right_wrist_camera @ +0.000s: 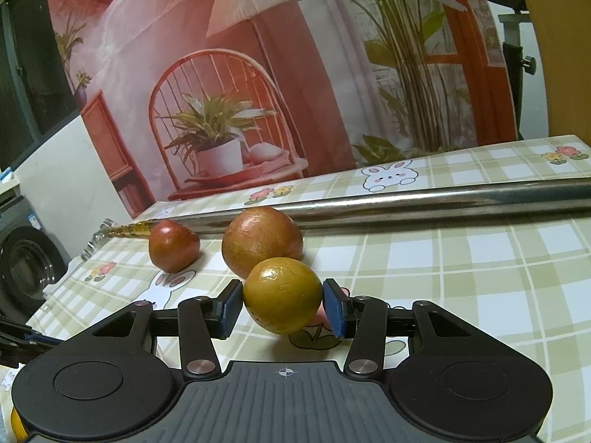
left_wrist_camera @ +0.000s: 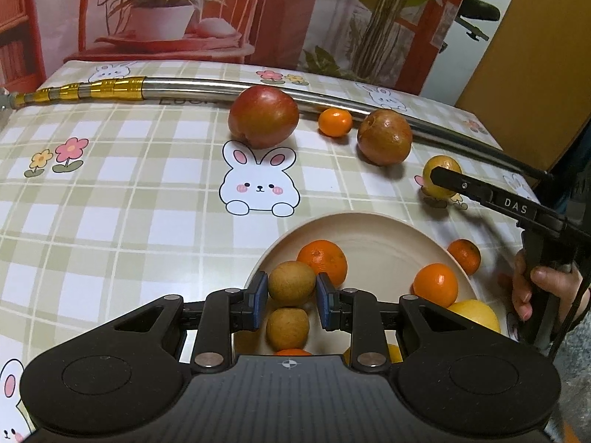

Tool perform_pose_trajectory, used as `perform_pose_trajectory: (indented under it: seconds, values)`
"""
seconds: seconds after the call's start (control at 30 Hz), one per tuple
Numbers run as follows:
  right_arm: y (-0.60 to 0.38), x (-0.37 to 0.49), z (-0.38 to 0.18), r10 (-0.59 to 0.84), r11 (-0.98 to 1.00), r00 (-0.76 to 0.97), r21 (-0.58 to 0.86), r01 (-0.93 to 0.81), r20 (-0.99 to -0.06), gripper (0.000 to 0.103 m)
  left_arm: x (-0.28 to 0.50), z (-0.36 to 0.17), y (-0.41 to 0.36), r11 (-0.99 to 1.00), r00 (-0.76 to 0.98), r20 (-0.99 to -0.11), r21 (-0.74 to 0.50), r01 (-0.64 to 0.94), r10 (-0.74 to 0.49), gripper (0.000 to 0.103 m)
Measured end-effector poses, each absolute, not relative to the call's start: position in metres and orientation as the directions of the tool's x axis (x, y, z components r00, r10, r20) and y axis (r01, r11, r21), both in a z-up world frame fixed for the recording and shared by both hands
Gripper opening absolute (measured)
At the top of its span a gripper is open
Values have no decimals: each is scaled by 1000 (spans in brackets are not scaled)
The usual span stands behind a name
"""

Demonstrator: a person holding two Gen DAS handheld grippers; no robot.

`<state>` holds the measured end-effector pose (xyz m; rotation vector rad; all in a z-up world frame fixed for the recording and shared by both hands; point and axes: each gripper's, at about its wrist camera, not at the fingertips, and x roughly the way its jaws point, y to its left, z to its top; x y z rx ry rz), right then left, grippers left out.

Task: Organize fruits
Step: 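Carry the kiwi with the left tool toward the plate while the right tool carries the grapefruit there, then lower the kiwi into the plate and open the left tool while the right tool releases the grapefruit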

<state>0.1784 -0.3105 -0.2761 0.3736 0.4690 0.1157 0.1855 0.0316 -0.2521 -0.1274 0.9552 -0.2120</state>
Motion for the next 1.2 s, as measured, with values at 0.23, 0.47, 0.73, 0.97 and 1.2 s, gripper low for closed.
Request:
perform_pose_trajectory:
  seconds: [0.23,0.47,0.73,0.97,1.2]
  values:
    - [-308,182,-273,182,933,879,361,-13,-441,44,186,-251,28,974,560,-797,-186,126,-224,30]
    - [-298,168,-258,210,923,868,384,-24,-450,44,181,-248,30,968,573,-781,-212,131,-248,38]
    - [-256,158,-237,263,938,834,330,-104,-484,44,173,-243,35,964,602,-754,-232,132,-264,39]
    - [-213,169,-227,294,949,790,261,-176,-537,44,162,-230,51,962,644,-718,-250,114,-263,40]
    - [-182,176,-230,287,958,744,201,-207,-604,44,149,-222,68,971,683,-698,-230,68,-214,47]
